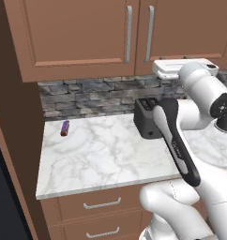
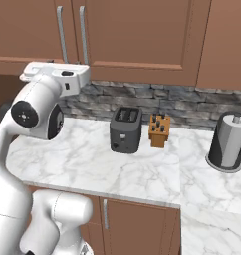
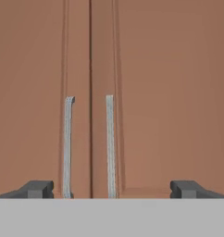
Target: Pick the bar soap and bar soap from the cabinet and place them on the counter.
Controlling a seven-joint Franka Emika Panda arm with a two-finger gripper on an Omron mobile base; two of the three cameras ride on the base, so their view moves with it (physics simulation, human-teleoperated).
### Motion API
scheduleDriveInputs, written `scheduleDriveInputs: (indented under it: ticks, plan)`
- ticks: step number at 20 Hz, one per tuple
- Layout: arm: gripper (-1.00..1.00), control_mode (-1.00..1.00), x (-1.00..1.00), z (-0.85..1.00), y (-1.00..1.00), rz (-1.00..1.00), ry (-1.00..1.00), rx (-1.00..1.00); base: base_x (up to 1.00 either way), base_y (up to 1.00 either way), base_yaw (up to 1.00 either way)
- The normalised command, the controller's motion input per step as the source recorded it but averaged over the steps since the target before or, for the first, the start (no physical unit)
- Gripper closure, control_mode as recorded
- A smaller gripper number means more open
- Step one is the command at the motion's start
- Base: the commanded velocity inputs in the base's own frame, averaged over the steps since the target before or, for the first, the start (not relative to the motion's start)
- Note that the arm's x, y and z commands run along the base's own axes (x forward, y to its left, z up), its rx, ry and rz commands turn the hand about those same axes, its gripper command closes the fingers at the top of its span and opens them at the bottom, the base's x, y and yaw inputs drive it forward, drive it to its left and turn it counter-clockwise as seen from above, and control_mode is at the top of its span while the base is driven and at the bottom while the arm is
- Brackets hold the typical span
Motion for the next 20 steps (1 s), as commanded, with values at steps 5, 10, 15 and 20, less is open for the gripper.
scheduleDriveInputs:
  ticks: [5, 10, 15, 20]
  plan:
    - [-1.0, -1.0, 0.31, 0.0, 0.07, 0.0, -0.01, 0.0, 0.0, 0.0, 0.0]
    - [-1.0, -1.0, 0.29, 0.0, 0.05, 0.0, 0.0, 0.0, 0.0, 0.0, 0.0]
    - [-1.0, -1.0, 0.29, 0.0, 0.0, 0.0, 0.0, 0.0, 0.0, 0.0, 0.0]
    - [-1.0, -1.0, 0.29, 0.0, 0.0, 0.0, 0.0, 0.0, 0.0, 0.0, 0.0]
